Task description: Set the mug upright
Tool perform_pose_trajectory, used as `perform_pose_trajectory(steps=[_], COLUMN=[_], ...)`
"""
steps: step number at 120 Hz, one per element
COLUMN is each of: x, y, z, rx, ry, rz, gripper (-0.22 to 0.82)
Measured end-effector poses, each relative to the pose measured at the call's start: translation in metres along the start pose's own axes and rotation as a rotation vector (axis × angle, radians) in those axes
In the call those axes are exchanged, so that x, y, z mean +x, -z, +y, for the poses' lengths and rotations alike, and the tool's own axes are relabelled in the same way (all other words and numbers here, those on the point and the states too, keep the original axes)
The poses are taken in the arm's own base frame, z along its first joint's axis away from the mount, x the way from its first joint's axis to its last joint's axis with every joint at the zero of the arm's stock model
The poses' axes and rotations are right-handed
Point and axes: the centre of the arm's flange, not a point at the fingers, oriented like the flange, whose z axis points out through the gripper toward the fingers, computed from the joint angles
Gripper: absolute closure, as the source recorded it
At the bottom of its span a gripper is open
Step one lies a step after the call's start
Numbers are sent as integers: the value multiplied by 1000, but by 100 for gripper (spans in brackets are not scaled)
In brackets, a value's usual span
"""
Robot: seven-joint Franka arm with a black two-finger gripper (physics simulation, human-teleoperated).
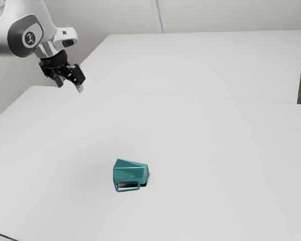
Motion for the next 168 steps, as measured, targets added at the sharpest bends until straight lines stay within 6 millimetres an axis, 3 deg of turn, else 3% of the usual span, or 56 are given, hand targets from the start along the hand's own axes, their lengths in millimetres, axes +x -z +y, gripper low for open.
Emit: perform_pose_trajectory(steps=[17, 36, 83, 105, 137, 168], x=[-16, -42, -88, -100, -116, -131], y=[-20, -59, -122, -145, -178, -217], z=[-3, -20, -30, -31, -50, -46], rx=[-57, -189, -502, -616, -785, -933], ry=[39, 143, 298, 313, 317, 270], rz=[5, -31, -87, -102, -127, -130], gripper=[2, 2, 2, 2, 3, 3])
